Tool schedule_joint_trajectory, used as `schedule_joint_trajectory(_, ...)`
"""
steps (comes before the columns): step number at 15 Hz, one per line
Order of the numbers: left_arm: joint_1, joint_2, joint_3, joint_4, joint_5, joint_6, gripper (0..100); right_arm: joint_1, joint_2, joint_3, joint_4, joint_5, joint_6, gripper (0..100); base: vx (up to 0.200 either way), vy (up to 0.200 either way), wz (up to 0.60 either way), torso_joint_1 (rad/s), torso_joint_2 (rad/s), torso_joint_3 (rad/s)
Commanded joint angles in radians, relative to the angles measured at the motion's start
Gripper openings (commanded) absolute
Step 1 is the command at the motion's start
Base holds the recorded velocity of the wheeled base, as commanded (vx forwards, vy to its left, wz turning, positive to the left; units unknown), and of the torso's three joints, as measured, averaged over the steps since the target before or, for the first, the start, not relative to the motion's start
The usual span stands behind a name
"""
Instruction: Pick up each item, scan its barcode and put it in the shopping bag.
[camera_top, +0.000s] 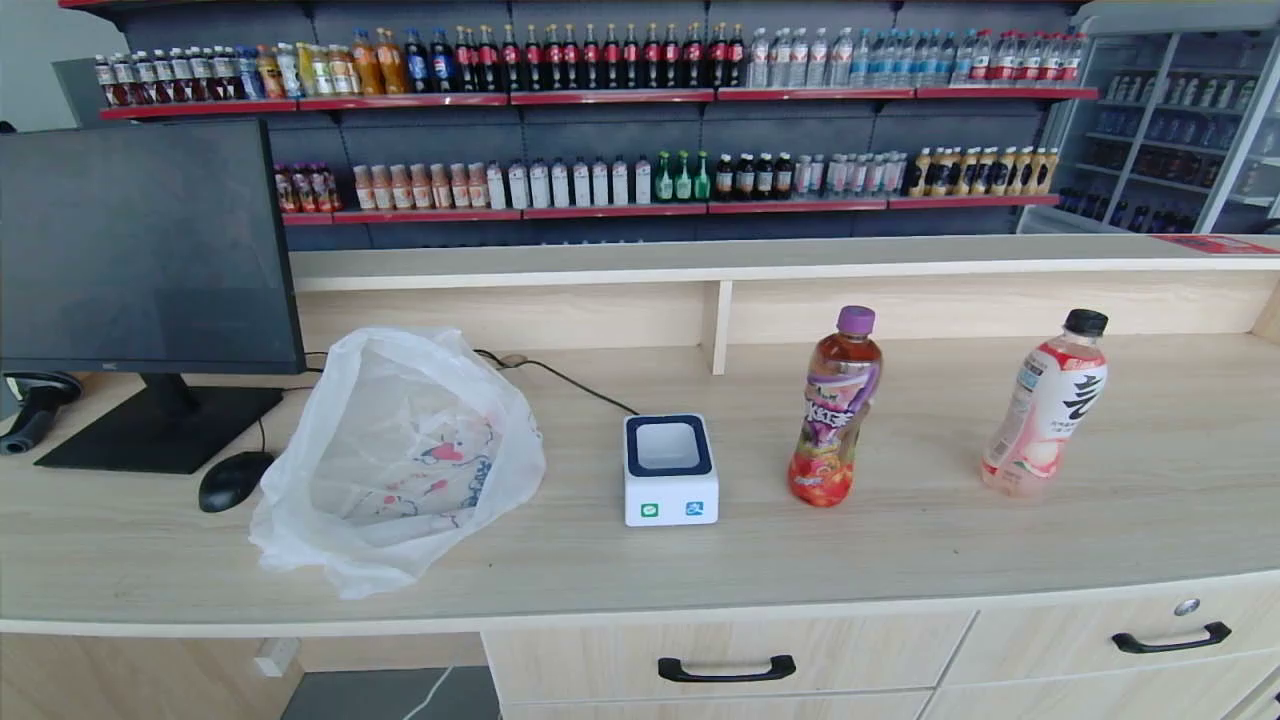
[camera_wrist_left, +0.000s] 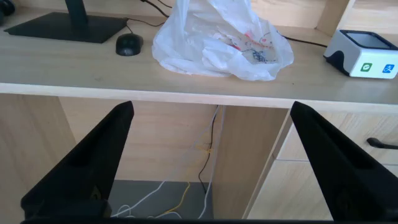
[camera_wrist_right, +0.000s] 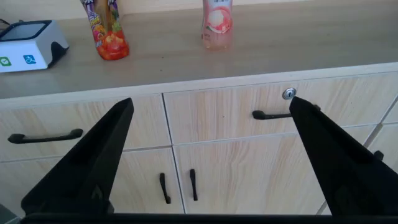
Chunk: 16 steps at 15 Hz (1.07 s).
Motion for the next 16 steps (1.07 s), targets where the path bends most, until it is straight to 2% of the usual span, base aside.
schedule_joint_trajectory(1, 0.001, 0.0, 0.0, 0.0, 0.0, -0.001, 100, 0.0, 0.001, 0.0, 0.0, 0.0, -0.002, 100, 0.0, 0.0, 0.0, 0.0, 0.0, 0.0)
schedule_joint_trajectory(5, 0.001, 0.0, 0.0, 0.0, 0.0, -0.001, 100, 0.0, 0.001, -0.044, -0.026, 0.005, 0.002, 100, 0.0, 0.0, 0.0, 0.0, 0.0, 0.0)
schedule_joint_trajectory(7, -0.001, 0.0, 0.0, 0.0, 0.0, -0.001, 100, 0.002, 0.024, -0.135, -0.017, 0.08, -0.004, 100, 0.0, 0.0, 0.0, 0.0, 0.0, 0.0)
schedule_joint_trajectory(10, 0.001, 0.0, 0.0, 0.0, 0.0, -0.001, 100, 0.009, 0.227, -0.242, -0.091, 0.12, 0.01, 100, 0.0, 0.0, 0.0, 0.0, 0.0, 0.0)
schedule_joint_trajectory(12, 0.001, 0.0, 0.0, 0.0, 0.0, -0.001, 100, 0.011, 0.406, -0.294, -0.25, 0.121, 0.014, 100, 0.0, 0.0, 0.0, 0.0, 0.0, 0.0)
schedule_joint_trajectory(14, -0.001, 0.001, 0.0, 0.0, 0.0, -0.001, 100, 0.012, 0.742, -0.357, -0.617, 0.123, 0.014, 100, 0.0, 0.0, 0.0, 0.0, 0.0, 0.0)
schedule_joint_trajectory(16, 0.001, 0.0, 0.0, 0.0, 0.0, -0.001, 100, 0.025, 0.974, -0.383, -0.896, 0.135, 0.017, 100, 0.0, 0.0, 0.0, 0.0, 0.0, 0.0)
